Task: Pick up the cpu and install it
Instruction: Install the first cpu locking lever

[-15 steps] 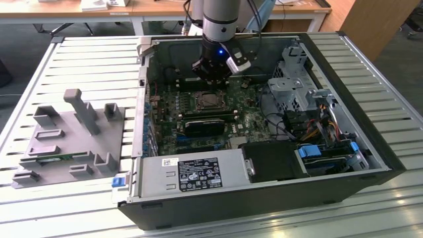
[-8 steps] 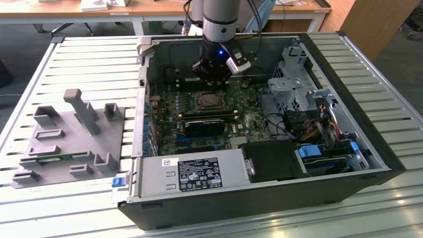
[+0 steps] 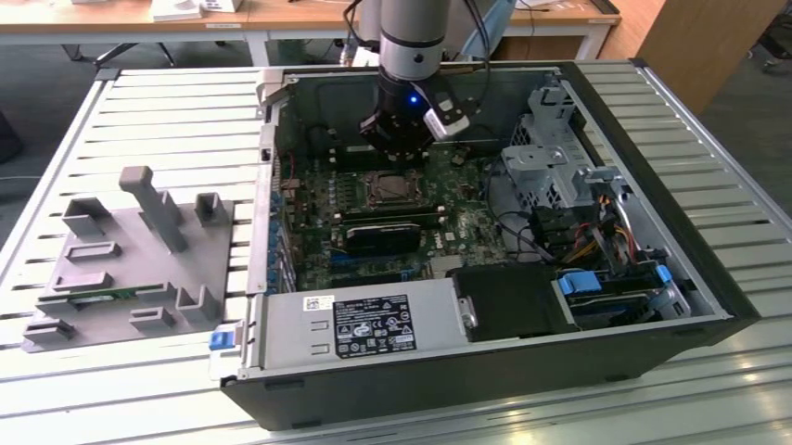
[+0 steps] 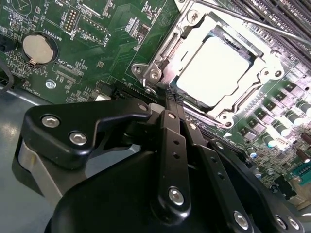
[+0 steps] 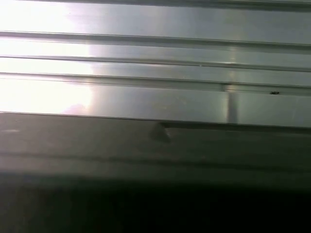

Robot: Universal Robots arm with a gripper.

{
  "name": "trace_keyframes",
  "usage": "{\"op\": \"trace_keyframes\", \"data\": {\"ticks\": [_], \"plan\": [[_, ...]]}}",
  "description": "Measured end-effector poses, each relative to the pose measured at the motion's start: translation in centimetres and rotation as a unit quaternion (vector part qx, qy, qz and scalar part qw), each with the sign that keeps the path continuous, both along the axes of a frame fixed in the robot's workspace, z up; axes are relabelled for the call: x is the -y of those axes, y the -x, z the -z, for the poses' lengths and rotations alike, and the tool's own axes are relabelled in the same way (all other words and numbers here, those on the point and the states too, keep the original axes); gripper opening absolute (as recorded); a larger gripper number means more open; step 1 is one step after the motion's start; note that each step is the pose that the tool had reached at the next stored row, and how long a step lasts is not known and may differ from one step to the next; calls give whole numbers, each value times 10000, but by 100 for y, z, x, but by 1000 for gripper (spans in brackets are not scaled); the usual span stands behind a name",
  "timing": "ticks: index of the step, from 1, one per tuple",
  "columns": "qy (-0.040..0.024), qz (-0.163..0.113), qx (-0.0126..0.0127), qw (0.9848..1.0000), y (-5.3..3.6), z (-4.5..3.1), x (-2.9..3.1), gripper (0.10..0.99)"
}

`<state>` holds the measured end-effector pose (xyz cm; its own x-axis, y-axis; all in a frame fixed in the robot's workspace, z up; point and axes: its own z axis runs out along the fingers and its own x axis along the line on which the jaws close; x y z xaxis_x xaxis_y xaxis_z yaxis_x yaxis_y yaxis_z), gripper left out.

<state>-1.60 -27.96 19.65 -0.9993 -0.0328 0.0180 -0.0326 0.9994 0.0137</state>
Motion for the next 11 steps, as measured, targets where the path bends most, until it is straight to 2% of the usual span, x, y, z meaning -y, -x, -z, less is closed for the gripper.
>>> {"op": "trace_keyframes", "data": {"ticks": [2,5,9,11], "plan": [[-60,0,0,10000,-1,1,-2,106],[-79,1,7,10000,-3,-20,-6,106],[-68,0,2,10000,-1,-128,-2,106],[-69,-1,2,10000,-1,-136,5,106]]}}
